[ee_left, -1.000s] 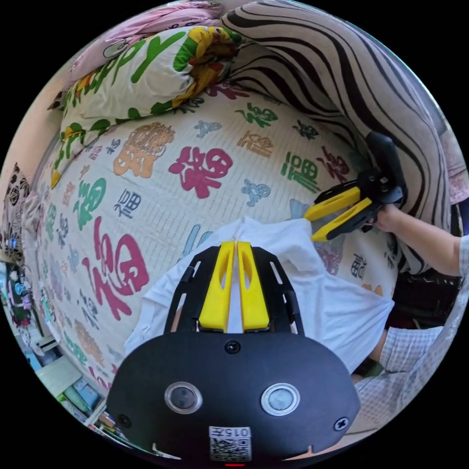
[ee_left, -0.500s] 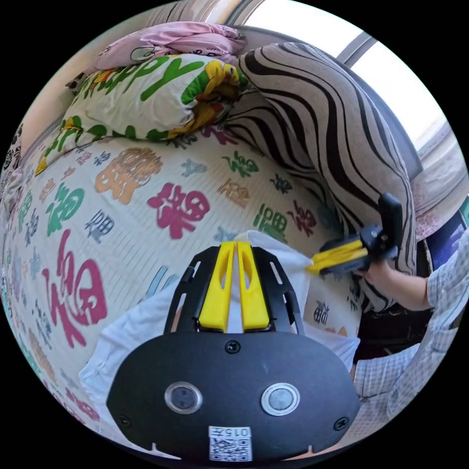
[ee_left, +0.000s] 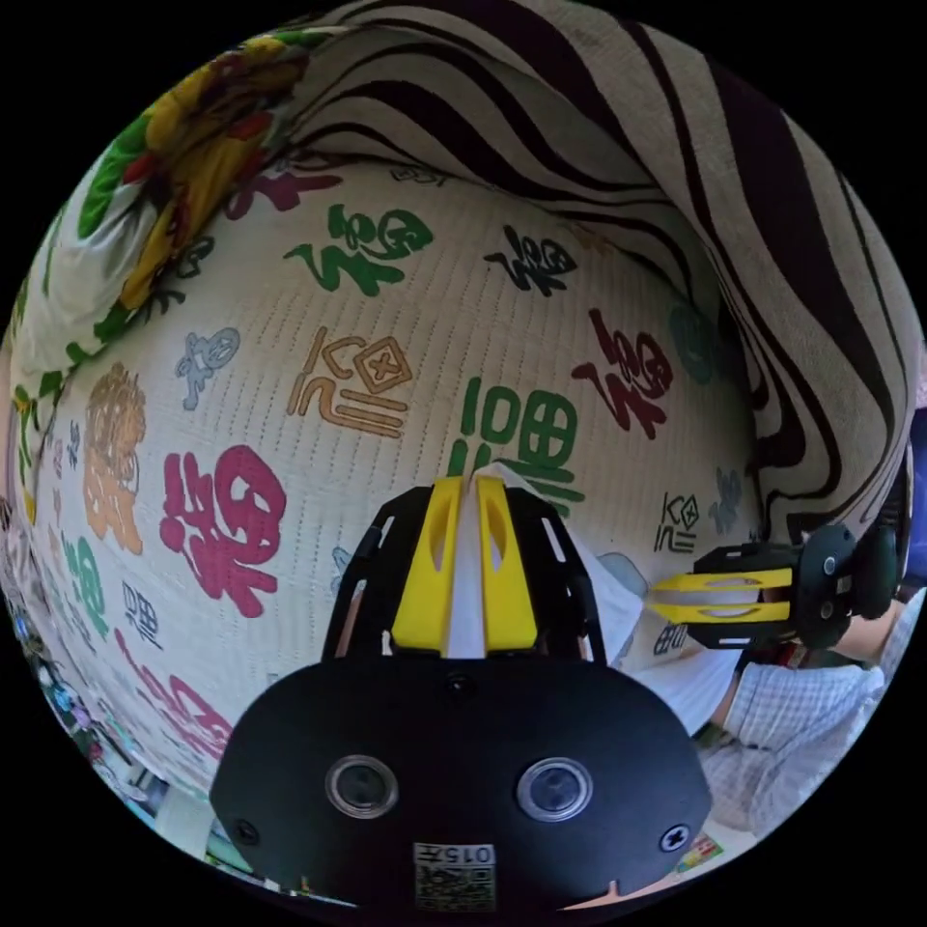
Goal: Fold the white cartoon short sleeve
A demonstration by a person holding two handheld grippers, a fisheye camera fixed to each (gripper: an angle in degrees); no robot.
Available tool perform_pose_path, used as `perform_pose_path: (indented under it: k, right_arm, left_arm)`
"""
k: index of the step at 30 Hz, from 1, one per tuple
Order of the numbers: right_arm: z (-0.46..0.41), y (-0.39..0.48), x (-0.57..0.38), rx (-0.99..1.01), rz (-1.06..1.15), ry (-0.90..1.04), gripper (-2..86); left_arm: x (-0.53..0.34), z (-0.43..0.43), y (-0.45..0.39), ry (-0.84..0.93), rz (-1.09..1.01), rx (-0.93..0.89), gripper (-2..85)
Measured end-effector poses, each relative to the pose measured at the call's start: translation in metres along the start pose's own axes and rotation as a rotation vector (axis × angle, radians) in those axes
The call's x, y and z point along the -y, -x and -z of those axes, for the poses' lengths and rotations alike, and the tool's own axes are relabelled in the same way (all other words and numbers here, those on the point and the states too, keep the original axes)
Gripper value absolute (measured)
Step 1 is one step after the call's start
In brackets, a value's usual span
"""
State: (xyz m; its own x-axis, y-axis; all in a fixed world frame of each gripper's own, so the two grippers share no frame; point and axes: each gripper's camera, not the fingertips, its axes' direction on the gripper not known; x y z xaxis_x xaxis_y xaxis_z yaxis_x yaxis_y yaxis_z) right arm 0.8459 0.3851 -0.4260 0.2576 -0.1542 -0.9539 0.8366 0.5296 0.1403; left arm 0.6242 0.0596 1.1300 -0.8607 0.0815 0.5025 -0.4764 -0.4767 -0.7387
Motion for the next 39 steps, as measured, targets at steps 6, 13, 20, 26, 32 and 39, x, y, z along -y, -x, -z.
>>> perform_pose_path:
  k: [6, 13, 20, 26, 32, 39]
  right_arm:
    - [-0.025, 0.025, -0.012, 0.009, 0.044, -0.002, 5.3]
    - [-0.057, 0.029, -0.066, 0.079, 0.043, 0.135, 5.7]
    - [-0.085, 0.029, -0.147, 0.153, -0.060, 0.261, 6.8]
    - [-0.136, 0.047, -0.172, 0.138, -0.116, 0.422, 7.3]
    - [-0.173, 0.047, -0.165, 0.142, -0.241, 0.502, 1.9]
    - [-0.191, 0.067, -0.166, 0.106, -0.241, 0.563, -0.7]
  left_arm:
    - [-0.030, 0.075, 0.014, -0.062, -0.020, 0.107, 9.1]
    - [-0.320, 0.137, 0.030, -0.454, 0.283, -0.137, 8.7]
    - [-0.758, 0.067, -0.054, -0.096, 1.104, -0.200, 8.8]
    - [-0.941, 0.033, -0.139, 0.008, 1.403, -0.277, 9.3]
    - [-0.985, 0.007, -0.158, -0.083, 1.345, -0.363, 9.2]
    - [-1.028, 0.036, -0.171, -0.161, 1.233, -0.465, -0.1]
